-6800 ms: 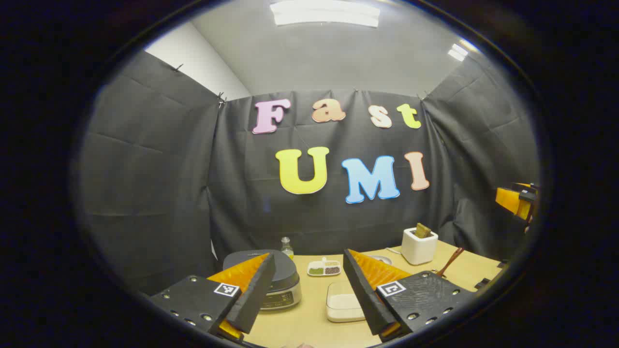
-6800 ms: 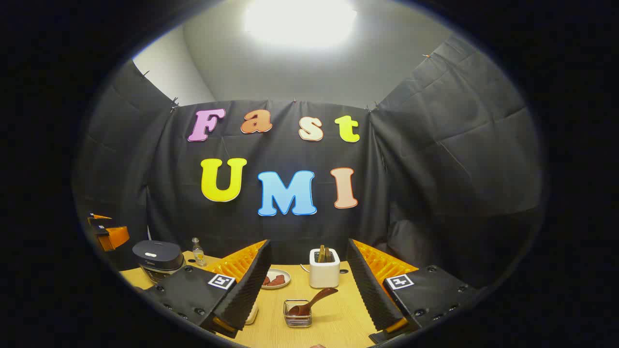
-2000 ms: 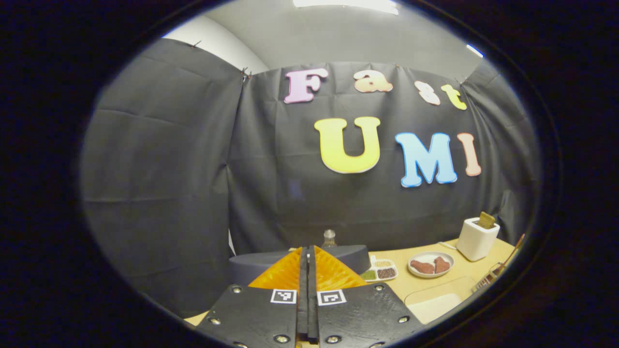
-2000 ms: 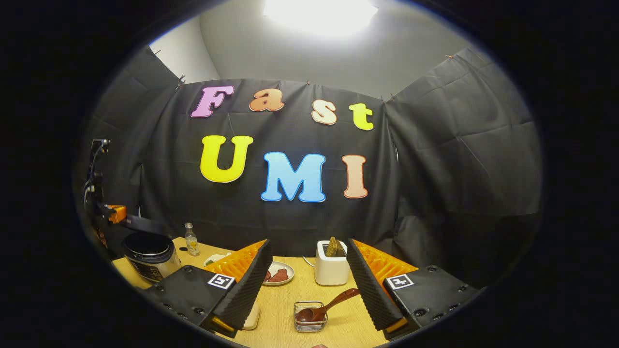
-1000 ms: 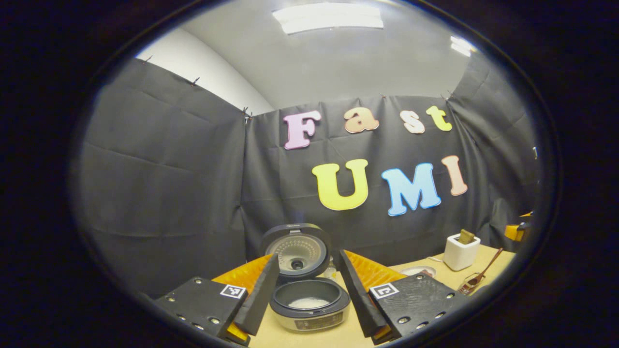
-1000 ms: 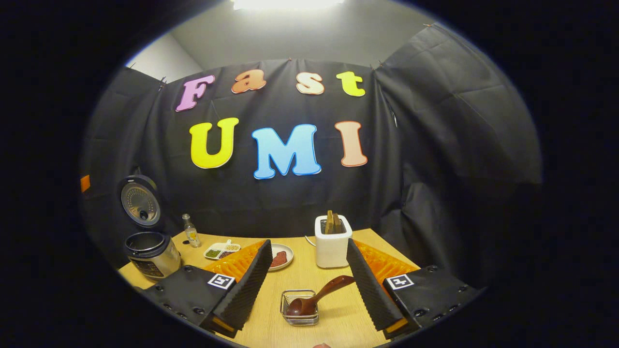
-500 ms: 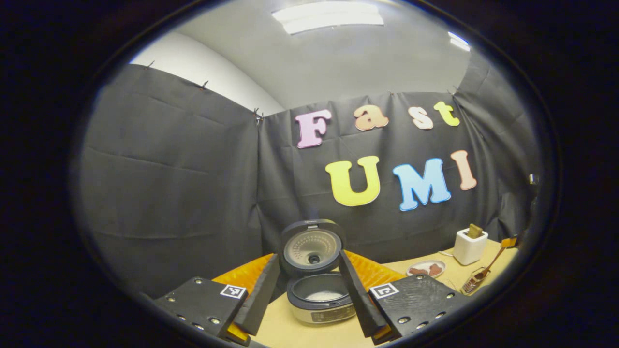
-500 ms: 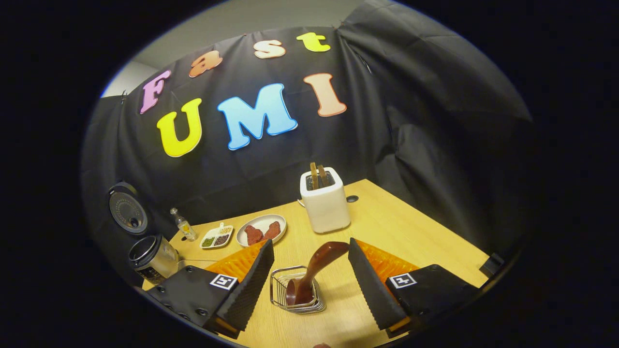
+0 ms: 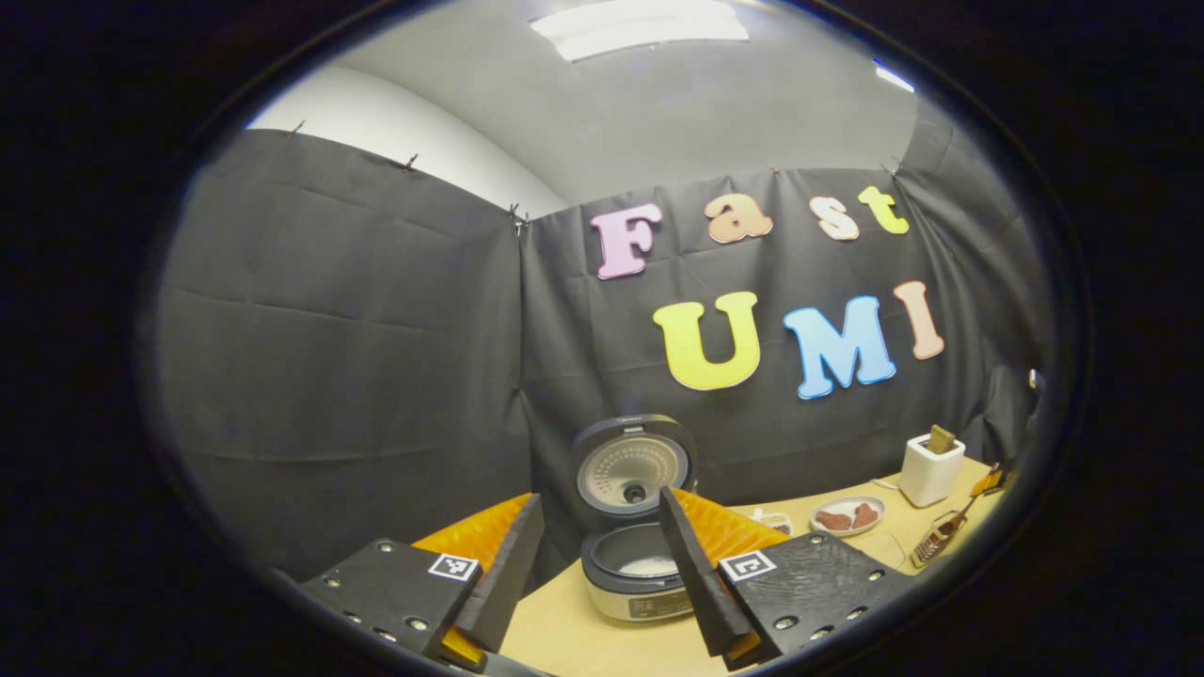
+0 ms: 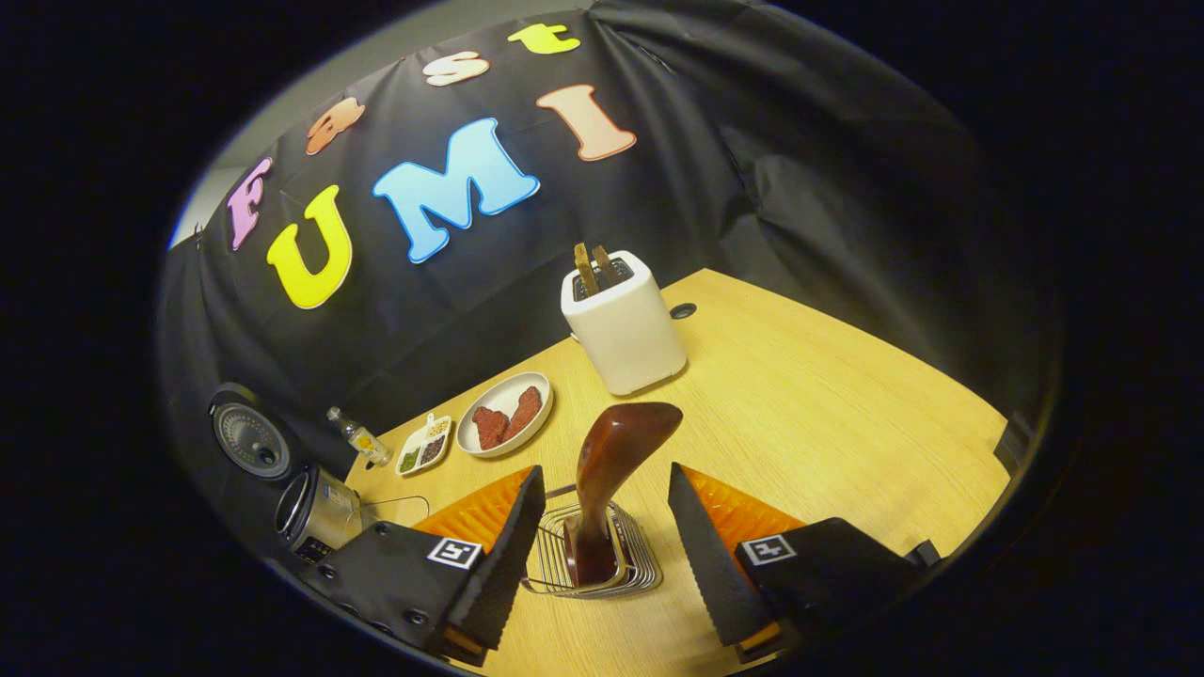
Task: Close the left gripper, press the button to open the rice cooker; take a wooden spoon from the chopstick holder with the right hand, scoop a spoonful of rice and pour it into the rice cooker, then put the wooden spoon back into the chopstick holder.
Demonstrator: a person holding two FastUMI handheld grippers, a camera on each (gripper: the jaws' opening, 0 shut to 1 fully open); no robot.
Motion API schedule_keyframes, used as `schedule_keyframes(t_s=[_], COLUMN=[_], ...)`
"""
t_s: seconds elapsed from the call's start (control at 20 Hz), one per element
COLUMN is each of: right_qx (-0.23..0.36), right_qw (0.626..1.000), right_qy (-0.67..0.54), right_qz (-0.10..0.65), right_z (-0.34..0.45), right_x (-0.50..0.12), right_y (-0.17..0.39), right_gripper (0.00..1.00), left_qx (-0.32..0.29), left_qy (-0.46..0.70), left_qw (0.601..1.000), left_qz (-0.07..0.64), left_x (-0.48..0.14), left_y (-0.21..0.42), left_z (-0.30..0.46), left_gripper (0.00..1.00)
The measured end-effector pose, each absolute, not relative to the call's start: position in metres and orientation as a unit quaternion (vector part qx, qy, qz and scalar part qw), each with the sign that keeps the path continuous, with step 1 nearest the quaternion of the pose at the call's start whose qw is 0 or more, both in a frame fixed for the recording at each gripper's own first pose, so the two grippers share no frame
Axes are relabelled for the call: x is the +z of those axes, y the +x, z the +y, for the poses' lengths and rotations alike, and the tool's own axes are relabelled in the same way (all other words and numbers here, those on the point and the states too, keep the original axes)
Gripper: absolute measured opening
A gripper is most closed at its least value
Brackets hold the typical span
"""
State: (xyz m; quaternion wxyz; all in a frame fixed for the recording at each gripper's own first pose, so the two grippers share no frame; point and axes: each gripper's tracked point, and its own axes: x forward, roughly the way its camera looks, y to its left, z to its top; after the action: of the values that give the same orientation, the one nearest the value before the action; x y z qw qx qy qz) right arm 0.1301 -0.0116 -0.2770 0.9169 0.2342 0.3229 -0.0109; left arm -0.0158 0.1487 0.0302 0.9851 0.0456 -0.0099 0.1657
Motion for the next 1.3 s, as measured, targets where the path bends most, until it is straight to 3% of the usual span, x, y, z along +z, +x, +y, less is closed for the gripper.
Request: schedule_keyframes(t_s=[0.05,0.1,0.15,0.25,0.35,0.4,0.95,1.3], right_qx=[-0.008,-0.012,-0.018,-0.017,-0.023,-0.015,0.013,0.069], right_qw=[0.913,0.909,0.907,0.901,0.904,0.903,0.949,0.95], right_qy=[0.244,0.254,0.261,0.278,0.267,0.267,0.184,0.192], right_qz=[0.328,0.33,0.331,0.332,0.334,0.336,0.254,0.236], right_z=[-0.008,-0.008,-0.011,-0.006,-0.008,-0.005,0.016,0.094], right_x=[-0.281,-0.283,-0.284,-0.283,-0.283,-0.281,-0.187,-0.155], right_y=[0.132,0.13,0.132,0.133,0.13,0.133,0.141,0.149], right_gripper=[0.84,0.81,0.47,0.22,0.2,0.11,0.1,0.1], left_qx=[0.167,0.169,0.17,0.172,0.173,0.174,0.144,0.131], left_qy=[0.044,0.043,0.042,0.041,0.041,0.041,0.025,0.014], left_qw=[0.985,0.985,0.984,0.984,0.984,0.984,0.989,0.991], left_qz=[-0.008,-0.008,-0.007,-0.006,-0.007,-0.007,-0.005,0.001], left_x=[0.029,0.027,0.026,0.026,0.024,0.023,0.008,-0.005], left_y=[-0.015,-0.015,-0.014,-0.015,-0.015,-0.016,0.016,0.038], left_z=[0.151,0.154,0.156,0.161,0.164,0.166,0.172,0.193], left_gripper=[0.76,0.76,0.76,0.78,0.78,0.78,0.77,0.76])
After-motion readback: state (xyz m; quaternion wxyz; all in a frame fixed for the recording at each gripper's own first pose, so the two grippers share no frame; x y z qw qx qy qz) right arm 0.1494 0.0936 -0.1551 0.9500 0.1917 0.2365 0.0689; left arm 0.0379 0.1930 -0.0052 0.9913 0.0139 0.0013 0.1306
